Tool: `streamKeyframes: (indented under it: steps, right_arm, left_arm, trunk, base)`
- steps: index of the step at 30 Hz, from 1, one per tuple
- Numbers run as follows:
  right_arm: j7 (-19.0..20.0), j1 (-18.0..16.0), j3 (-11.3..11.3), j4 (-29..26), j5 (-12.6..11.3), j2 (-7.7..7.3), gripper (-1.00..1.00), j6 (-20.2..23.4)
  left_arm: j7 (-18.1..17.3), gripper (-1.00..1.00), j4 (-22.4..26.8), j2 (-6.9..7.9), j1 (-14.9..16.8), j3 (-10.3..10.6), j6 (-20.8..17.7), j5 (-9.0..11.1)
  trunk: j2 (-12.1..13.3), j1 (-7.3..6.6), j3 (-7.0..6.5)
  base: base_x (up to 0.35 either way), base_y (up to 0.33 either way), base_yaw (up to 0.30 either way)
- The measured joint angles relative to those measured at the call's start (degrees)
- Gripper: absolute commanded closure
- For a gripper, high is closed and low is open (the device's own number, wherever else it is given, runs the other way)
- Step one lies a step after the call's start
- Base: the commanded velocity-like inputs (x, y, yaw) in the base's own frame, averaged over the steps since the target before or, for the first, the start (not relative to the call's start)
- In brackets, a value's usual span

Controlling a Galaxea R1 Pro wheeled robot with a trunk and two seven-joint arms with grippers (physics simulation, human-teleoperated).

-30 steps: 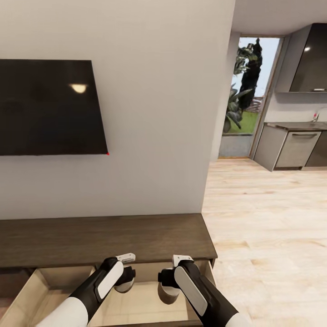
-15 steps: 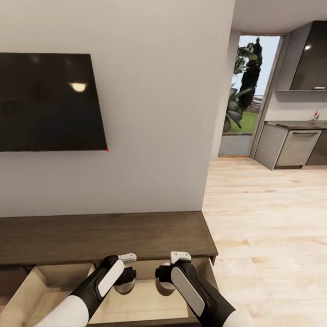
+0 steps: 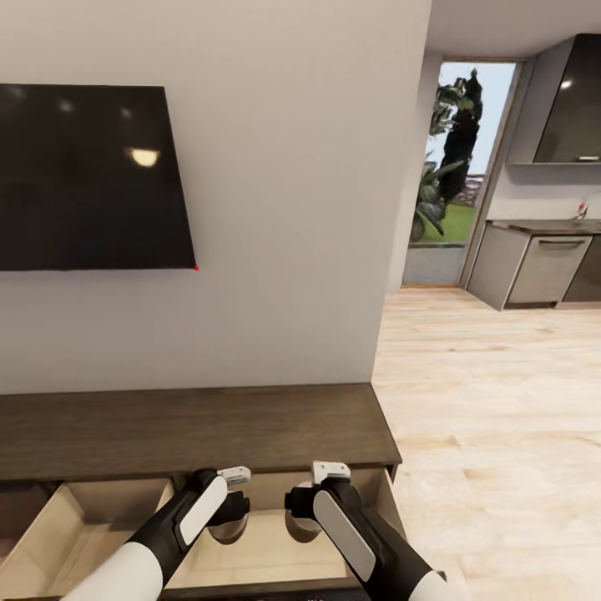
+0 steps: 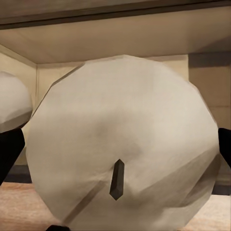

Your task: Place each of the two pumpkins and all three candles from the living room inside a cabinet in the living room (use any cabinet), then make sure every cabinet is closed, and position the cauldron so it is next to a table in the living room.

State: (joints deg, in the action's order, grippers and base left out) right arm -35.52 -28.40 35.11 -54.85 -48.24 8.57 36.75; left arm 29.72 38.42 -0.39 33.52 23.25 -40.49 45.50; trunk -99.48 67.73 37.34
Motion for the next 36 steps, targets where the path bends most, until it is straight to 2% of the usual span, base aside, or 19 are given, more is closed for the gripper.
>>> streamKeyframes:
  steps: [19,30,36]
  right_arm:
    - [0.0,0.0,0.0,-0.8,0.0,-0.02,1.0,0.1]
    - [0.1,0.0,0.0,-0.8,0.0,-0.02,1.0,0.1]
    - [0.1,0.0,0.0,-0.8,0.0,-0.03,1.0,0.0]
  left_arm:
    - [0.0,1.0,0.3,0.1,0.0,0.0,0.2,0.0]
    - [-0.1,1.0,0.5,0.17,0.0,0.0,0.3,-0.1]
    - [-0.1,1.0,0.6,0.26,0.0,0.0,0.3,-0.2]
  trunk:
    - [-7.6,4.17,3.41]
    - [-7.6,4.18,3.41]
    - [-7.6,4.18,3.41]
  base:
    - [0.0,0.0,0.0]
    - [0.0,0.003,0.0]
    - [0.0,0.169,0.0]
